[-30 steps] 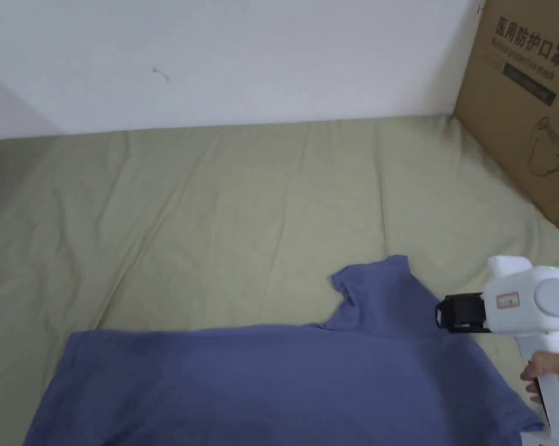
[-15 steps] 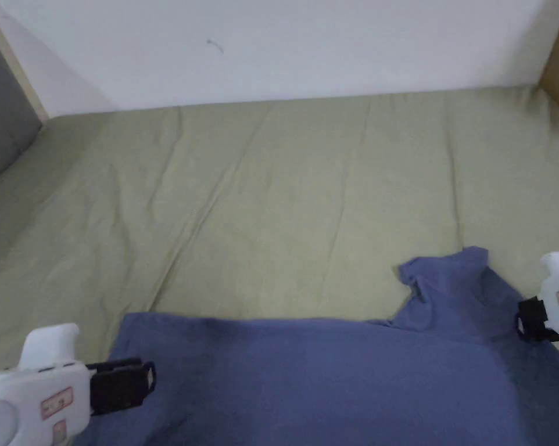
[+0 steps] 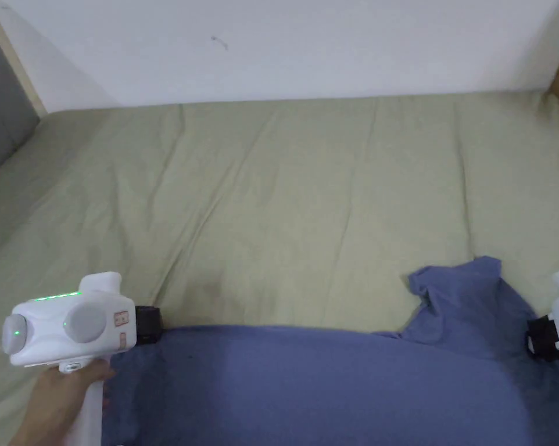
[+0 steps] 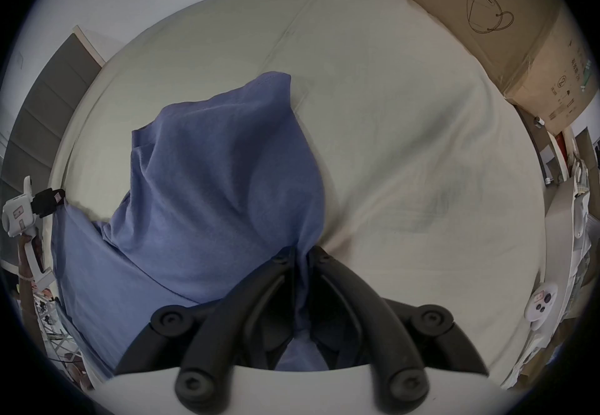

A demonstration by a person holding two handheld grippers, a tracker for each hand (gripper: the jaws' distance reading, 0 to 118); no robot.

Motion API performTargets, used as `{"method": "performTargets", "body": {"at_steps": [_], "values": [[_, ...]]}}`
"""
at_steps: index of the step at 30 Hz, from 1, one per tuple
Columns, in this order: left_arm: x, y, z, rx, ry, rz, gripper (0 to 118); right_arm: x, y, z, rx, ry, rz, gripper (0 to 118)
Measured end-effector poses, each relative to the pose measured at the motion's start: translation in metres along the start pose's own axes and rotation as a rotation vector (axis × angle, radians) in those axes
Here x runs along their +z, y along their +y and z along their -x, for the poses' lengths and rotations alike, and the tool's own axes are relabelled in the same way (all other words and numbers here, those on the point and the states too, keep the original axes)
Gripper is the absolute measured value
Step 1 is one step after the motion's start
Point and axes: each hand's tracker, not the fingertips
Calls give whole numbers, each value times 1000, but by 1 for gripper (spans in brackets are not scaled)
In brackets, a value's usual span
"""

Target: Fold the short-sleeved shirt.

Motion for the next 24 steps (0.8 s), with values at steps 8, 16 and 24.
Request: {"method": "performTargets", "body": {"at_steps": [8,16,24], "values": [[57,-5,11,-5,-83,-21,3,65,-15,2,14,81,-112,5],[191,-40,41,-68,-114,-181,3,172,-64,-10,0,160,-251,5],[282,-166,85,5,-92,-167,3,237,-204,-10,36,173,-216,5]]}}
